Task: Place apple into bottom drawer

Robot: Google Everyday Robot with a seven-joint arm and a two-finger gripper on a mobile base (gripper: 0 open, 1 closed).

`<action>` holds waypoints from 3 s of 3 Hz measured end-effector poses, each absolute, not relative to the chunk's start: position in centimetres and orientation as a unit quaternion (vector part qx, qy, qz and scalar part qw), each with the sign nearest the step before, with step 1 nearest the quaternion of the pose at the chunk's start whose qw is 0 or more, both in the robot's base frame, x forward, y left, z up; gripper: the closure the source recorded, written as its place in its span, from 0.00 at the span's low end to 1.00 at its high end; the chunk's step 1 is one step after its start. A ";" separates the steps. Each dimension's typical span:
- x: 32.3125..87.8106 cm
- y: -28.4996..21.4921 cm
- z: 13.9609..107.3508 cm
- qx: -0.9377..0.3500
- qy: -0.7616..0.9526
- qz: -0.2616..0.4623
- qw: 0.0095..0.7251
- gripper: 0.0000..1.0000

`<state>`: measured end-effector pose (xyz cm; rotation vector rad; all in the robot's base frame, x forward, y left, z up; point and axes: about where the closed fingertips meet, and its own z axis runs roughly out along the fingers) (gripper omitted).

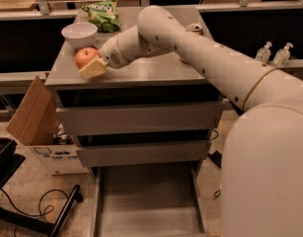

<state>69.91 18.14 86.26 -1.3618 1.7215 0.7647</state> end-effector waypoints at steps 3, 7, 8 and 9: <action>58.5 15.3 88.3 -0.544 0.676 0.273 0.415 1.00; 55.4 10.0 70.2 -0.488 0.725 0.280 0.398 1.00; 53.8 11.0 65.8 -0.465 0.741 0.299 0.381 1.00; 49.9 12.5 56.0 -0.425 0.770 0.328 0.344 1.00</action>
Offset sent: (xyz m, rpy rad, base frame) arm -0.1521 -0.0282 0.0371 -0.0605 -0.0854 -0.0037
